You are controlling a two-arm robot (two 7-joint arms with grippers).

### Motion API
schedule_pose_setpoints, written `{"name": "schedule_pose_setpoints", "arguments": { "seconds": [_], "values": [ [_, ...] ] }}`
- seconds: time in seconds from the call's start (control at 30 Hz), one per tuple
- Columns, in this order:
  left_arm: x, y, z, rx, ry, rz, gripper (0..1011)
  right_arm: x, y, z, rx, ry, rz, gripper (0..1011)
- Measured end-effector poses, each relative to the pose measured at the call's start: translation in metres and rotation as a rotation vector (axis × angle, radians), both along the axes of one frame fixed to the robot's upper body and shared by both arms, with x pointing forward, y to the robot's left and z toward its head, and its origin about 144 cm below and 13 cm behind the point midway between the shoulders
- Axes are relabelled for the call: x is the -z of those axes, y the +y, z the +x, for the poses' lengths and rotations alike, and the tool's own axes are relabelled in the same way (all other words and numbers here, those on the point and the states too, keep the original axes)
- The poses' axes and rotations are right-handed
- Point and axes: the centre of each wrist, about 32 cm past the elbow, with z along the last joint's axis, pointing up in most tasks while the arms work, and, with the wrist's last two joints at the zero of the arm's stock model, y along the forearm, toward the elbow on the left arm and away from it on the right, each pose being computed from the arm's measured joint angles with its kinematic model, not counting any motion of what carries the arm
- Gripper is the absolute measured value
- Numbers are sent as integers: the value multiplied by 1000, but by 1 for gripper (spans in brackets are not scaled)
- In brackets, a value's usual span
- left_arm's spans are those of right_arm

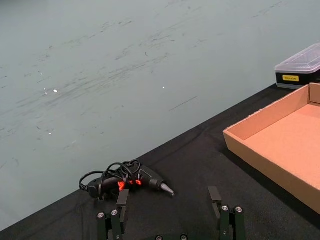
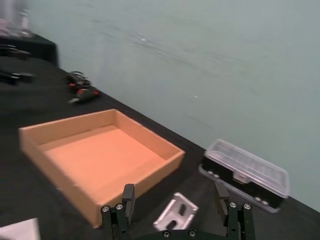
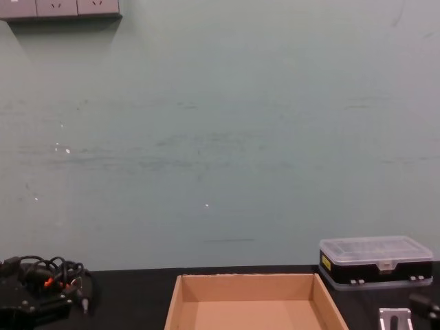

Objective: Use one hand to pick up the angle iron from the table and place it into the box.

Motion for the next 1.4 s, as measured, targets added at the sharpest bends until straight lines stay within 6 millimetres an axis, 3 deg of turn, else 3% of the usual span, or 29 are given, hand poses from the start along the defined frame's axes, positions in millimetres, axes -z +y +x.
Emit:
{"name": "schedule_pose_setpoints", "arguments": {
  "seconds": [0.63, 1.4],
  "values": [
    [0, 0, 0, 0, 0, 0, 1000, 7, -20, -4, -270, 102, 36, 1002],
    [0, 0, 0, 0, 0, 0, 1000, 21, -8, 13, -412, 228, -13, 1002]
  ]
}}
